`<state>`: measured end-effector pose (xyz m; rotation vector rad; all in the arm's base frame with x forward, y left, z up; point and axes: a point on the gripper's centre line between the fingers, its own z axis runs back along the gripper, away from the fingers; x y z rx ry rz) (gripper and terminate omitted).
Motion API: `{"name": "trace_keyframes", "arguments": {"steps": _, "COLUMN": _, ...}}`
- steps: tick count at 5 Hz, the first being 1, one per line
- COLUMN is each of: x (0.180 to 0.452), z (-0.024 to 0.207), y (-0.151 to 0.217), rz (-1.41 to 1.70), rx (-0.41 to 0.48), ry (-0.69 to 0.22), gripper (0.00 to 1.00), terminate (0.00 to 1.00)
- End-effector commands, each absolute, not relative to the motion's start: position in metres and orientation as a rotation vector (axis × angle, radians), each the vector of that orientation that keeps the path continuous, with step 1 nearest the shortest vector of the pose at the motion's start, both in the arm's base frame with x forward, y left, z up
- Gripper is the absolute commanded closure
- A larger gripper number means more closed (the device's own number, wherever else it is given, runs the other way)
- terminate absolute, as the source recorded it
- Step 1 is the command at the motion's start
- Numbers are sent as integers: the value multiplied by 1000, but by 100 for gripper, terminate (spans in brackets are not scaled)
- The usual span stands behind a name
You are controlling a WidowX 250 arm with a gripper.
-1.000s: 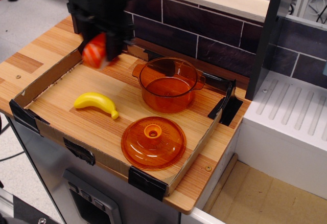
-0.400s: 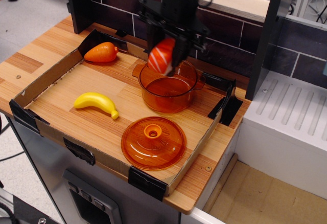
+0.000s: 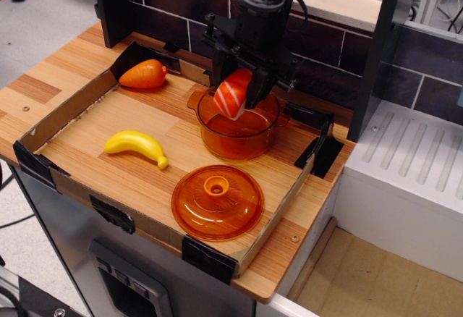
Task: Put sushi in pot
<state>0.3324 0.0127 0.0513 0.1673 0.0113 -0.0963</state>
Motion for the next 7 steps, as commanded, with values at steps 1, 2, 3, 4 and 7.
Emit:
{"name": "trace_keyframes", "arguments": {"steps": 1, "x": 344, "z": 54, "y": 15, "rz": -90, "rx": 185, "ry": 26, "gripper": 0, "terminate": 0}}
{"name": "trace_keyframes", "arguments": {"steps": 2, "x": 344, "z": 57, "y": 16, "rz": -90, "rx": 191, "ry": 10, "gripper": 0, "terminate": 0}}
{"name": "trace_keyframes", "arguments": {"steps": 3, "x": 341, "z": 78, "y": 16, "rz": -79, "rx": 181, "ry": -52, "gripper": 0, "terminate": 0}}
{"name": "trace_keyframes", "arguments": {"steps": 4, "x": 335, "z": 114, "y": 19, "rz": -80, "rx": 110, "ry": -96, "gripper": 0, "terminate": 0}}
{"name": "trace_keyframes", "arguments": {"steps": 7, "x": 330, "z": 143, "y": 26, "rz": -66, "rx": 62, "ry": -118, "gripper": 0, "terminate": 100}}
